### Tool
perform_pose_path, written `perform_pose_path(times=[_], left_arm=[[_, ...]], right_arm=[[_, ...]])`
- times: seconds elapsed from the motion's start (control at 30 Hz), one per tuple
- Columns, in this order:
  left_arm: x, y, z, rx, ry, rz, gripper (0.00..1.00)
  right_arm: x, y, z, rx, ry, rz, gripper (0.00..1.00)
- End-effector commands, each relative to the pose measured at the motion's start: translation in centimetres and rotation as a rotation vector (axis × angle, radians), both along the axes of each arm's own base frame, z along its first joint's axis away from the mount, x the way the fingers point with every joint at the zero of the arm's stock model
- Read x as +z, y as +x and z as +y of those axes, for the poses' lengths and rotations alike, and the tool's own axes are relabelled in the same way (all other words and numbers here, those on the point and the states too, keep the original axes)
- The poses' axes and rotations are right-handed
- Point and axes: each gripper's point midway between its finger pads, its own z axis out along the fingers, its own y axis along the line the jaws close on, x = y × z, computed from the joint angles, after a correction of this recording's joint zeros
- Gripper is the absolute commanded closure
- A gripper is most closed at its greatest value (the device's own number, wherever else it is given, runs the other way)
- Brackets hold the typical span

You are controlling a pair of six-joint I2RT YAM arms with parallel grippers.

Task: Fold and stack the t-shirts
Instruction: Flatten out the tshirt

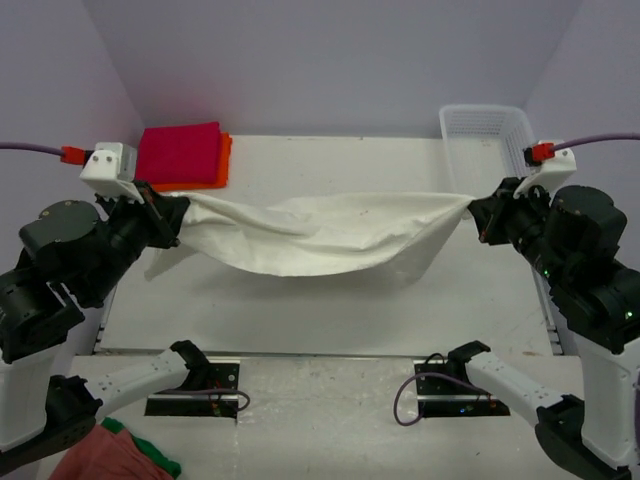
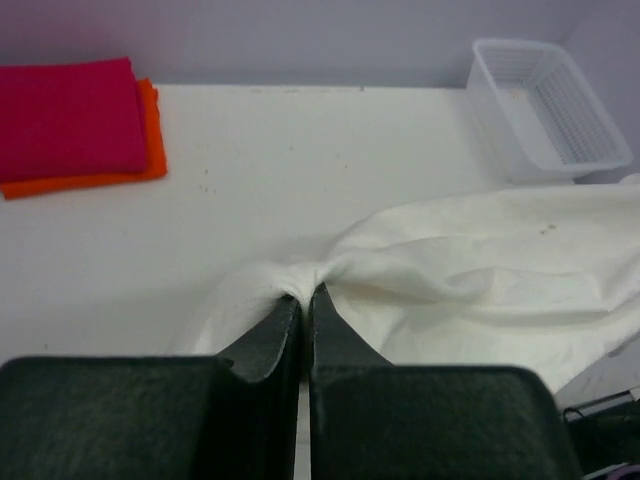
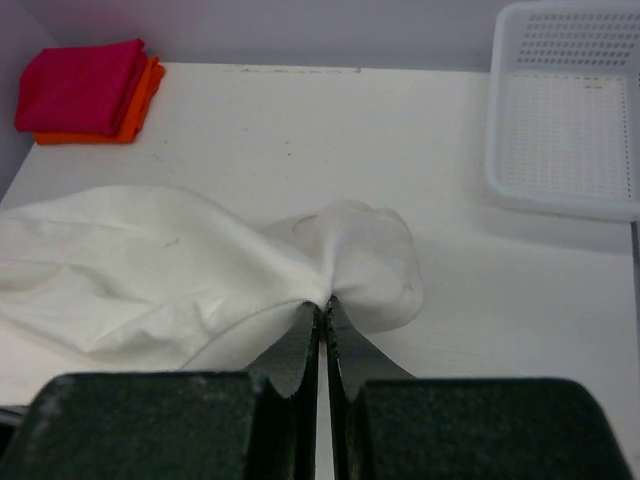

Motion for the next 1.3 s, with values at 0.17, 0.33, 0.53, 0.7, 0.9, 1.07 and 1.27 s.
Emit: perform_pose_path(times=[0.17, 0.33, 0.53, 0.7, 0.9, 1.07, 1.27], left_arm=[[-3.1, -0.9, -0.2, -0.004, -0.037, 0.086, 1.0], [-0.4, -3.0, 0.5, -0.066, -0.146, -0.015, 1.0], [2.5, -6.3, 1.2, -0.17, -0.27, -0.148, 1.0], [3.6, -8.2, 1.3, -0.246, -0.348, -0.238, 1.0], [1.8, -7.3, 0.9, -0.225, -0.348, -0.226, 1.0], [3.9, -7.3, 0.7, -0.244, -0.361, -0.292, 1.0], [7.6, -9.1, 1.0, -0.31, -0.382, -0.421, 1.0]], right_arm=[[0.6, -4.4, 0.0, 0.084, 0.032, -0.006, 1.0], [2.6, -6.8, -0.7, 0.105, 0.048, -0.058, 1.0], [7.4, -11.0, -0.3, 0.214, 0.135, -0.215, 1.0], [8.9, -13.0, 0.0, 0.268, 0.172, -0.272, 1.0], [9.4, -13.0, 0.2, 0.28, 0.175, -0.291, 1.0], [12.7, -13.9, 0.2, 0.308, 0.184, -0.387, 1.0], [16.5, -16.0, 1.2, 0.41, 0.207, -0.534, 1.0]])
